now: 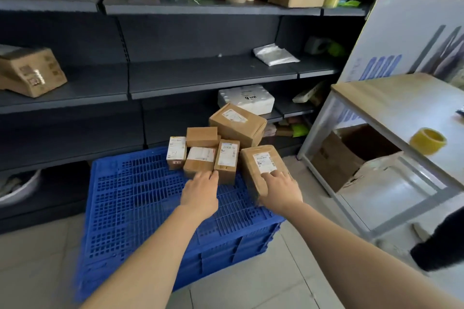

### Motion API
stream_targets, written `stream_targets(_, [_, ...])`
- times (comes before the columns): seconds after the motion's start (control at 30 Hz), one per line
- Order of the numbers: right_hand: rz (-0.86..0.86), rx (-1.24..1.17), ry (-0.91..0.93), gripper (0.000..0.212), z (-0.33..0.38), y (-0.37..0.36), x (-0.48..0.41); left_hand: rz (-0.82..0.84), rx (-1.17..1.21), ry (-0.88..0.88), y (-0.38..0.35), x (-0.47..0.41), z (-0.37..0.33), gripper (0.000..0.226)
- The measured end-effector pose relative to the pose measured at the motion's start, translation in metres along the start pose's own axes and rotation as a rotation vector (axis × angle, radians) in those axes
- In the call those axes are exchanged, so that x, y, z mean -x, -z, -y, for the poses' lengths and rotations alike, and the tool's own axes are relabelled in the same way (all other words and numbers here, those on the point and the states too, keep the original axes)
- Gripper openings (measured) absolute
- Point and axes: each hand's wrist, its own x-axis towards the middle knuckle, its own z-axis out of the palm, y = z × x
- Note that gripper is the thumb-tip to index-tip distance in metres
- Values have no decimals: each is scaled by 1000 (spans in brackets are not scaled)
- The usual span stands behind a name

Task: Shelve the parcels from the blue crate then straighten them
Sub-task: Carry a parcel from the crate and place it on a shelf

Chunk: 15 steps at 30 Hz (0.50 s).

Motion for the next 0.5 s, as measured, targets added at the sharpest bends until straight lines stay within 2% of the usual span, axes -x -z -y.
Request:
stream_targets(0.23, [98, -32, -45, 59, -78, -18, -64, 106, 36, -1, -35, -83, -60, 71])
stream_targets(0.5, [226, -114, -126, 53, -131, -56, -142, 255, 137, 22, -88, -171, -90, 71])
